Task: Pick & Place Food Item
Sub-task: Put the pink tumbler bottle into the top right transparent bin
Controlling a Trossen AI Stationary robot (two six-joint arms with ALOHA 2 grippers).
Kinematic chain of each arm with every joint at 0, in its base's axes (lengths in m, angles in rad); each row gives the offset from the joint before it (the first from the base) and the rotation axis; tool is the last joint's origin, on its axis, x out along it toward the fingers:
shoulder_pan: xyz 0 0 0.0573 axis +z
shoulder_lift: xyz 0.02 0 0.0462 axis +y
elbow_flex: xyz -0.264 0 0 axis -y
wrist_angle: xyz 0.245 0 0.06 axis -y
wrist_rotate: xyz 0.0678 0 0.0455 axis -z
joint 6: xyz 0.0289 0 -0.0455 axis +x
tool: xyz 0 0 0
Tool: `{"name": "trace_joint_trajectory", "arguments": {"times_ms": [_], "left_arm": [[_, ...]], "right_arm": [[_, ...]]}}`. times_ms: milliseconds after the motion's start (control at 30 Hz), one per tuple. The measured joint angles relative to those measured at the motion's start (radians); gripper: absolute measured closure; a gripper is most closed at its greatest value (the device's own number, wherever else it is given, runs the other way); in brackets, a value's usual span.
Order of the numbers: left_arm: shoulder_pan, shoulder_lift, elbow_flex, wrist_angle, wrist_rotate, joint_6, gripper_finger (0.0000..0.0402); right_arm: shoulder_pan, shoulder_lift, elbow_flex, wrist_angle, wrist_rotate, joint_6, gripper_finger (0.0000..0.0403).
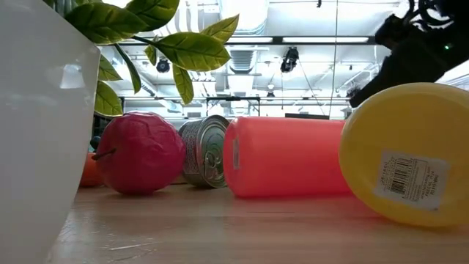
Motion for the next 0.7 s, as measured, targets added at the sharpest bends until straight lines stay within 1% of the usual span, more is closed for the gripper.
{"name": "trace_joint_trajectory", "arguments": {"times_ms": [133, 300, 533, 700], "left_arm": [[0.0, 0.0, 0.0, 0.0, 0.0, 0.0, 0.0402], [0.0, 0.0, 0.0, 0.0, 0.0, 0.0, 0.0402], [0.0, 0.0, 0.0, 0.0, 0.0, 0.0, 0.0402], [0.0, 0.0, 0.0, 0.0, 0.0, 0.0, 0.0402]], "right_arm": [[0.0, -0.044, -0.112, 0.153, -0.03, -0.011, 0.0124], [0.0, -0.04, -0.212, 0.351, -0.045, -0.067, 0.0124], [0.0, -0.006, -0.223, 0.354, -0.048, -0.062, 0.0124], [-0.007, 0.038, -0.224, 0.354, -0.049, -0.011, 0.0124]]}}
